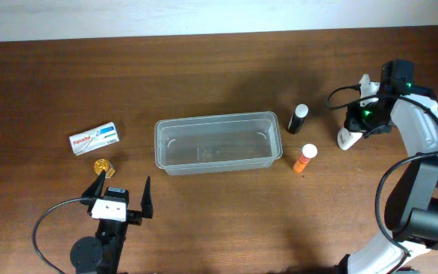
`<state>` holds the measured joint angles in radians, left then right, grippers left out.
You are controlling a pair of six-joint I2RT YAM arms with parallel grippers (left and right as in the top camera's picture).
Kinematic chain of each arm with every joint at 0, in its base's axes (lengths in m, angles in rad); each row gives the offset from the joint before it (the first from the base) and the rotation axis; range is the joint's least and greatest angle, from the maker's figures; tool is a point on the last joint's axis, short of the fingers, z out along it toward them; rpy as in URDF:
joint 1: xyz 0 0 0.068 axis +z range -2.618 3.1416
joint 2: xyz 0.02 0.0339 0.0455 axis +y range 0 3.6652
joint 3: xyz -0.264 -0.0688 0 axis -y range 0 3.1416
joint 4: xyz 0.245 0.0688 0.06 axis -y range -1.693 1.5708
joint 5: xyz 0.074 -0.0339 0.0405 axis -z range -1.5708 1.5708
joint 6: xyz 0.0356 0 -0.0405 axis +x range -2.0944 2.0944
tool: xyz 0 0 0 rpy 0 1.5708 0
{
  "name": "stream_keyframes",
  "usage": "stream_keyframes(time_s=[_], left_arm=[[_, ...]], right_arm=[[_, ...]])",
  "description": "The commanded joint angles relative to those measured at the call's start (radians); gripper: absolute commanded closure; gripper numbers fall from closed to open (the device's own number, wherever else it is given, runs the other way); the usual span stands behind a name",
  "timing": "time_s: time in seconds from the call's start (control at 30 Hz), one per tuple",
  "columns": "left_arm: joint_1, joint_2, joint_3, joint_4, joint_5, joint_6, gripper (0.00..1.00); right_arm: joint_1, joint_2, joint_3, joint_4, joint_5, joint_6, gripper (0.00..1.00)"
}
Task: Pack container
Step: 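Move the right gripper over the white squeeze bottle and grasp it, then lift the white bottle and carry it left over the container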
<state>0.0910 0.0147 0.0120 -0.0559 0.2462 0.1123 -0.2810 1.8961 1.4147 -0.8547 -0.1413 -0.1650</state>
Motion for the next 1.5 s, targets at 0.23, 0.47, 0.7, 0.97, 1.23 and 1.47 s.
stream_keyframes(time_s=[0.23, 0.47, 0.7, 0.97, 1.23, 1.47], left_arm=[[-0.001, -0.009, -0.003, -0.005, -0.006, 0.01, 0.01], [-0.001, -0.009, -0.003, -0.005, -0.006, 0.01, 0.01], [-0.001, -0.009, -0.003, -0.005, -0.006, 0.01, 0.01], [-0.001, -0.009, -0.003, -0.005, -0.006, 0.01, 0.01], [-0.001, -0.009, -0.003, -0.005, -0.006, 0.01, 0.01], [-0.001, -0.009, -0.003, -0.005, -0.006, 0.01, 0.01]], right_arm=[[-0.001, 0.028, 0.202, -0.156, -0.01, 0.051, 0.73], [-0.001, 0.027, 0.395, -0.325, -0.008, 0.066, 0.76], [0.0, 0.027, 0.455, -0.392, -0.009, 0.069, 0.85], [0.003, 0.011, 0.594, -0.486, -0.098, 0.092, 0.86], [0.109, -0.028, 0.752, -0.582, -0.261, 0.092, 0.86], [0.291, -0.058, 0.764, -0.591, -0.353, 0.105, 0.86]])
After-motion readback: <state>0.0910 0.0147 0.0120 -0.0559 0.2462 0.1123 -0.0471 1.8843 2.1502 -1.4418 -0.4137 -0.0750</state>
